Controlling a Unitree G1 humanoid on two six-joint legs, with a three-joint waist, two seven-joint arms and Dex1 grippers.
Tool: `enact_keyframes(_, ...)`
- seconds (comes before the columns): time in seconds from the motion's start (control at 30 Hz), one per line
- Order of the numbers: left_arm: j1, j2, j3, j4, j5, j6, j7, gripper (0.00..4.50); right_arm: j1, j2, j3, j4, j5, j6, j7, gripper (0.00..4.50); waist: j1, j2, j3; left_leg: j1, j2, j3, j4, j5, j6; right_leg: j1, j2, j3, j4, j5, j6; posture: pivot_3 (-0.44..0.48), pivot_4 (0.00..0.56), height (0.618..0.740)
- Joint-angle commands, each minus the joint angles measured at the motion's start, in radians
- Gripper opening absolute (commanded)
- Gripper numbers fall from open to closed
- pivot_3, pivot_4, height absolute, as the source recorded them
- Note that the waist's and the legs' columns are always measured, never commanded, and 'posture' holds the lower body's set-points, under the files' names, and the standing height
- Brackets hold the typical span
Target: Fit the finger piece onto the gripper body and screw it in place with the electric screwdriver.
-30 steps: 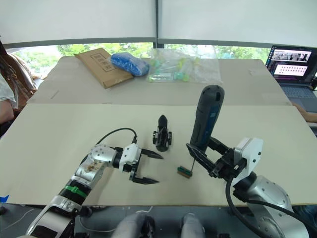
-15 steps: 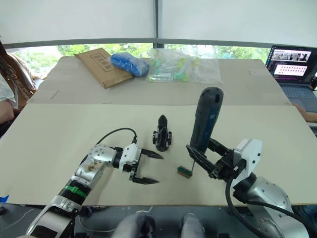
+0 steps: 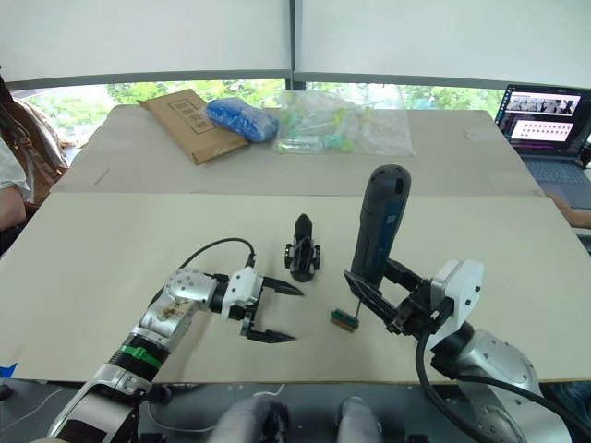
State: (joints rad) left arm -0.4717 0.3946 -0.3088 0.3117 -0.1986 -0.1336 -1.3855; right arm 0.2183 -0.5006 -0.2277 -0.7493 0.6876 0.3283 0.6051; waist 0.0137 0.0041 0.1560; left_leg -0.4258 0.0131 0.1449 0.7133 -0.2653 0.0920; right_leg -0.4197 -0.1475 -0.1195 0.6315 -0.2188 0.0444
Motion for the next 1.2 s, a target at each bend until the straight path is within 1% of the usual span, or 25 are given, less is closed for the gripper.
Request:
enact_keyframes(0.03, -0.012, 0.003, 0.007, -0.023, -0.005, -0.021, 0.000, 4.50, -0.013, -0.001, -0.020, -0.046, 0.013, -0.041, 0.005, 1.91, 0.000, 0.000, 0.000, 0.000, 0.000, 0.000, 0.000, 0.000, 0.000, 0.000, 0.000, 0.000, 0.000, 0.000, 0.000, 0.000, 0.150, 0.732)
enact_keyframes(1.2, -0.016, 0.009, 0.007, -0.009, -0.002, -0.039, -0.004, 4.50, -0.022, -0.008, -0.037, -0.038, 0.013, -0.040, 0.003, 1.91, 0.000, 0.000, 0.000, 0.000, 0.000, 0.000, 0.000, 0.000, 0.000, 0.000, 0.000, 0.000, 0.000, 0.000, 0.000, 0.000, 0.150, 0.732)
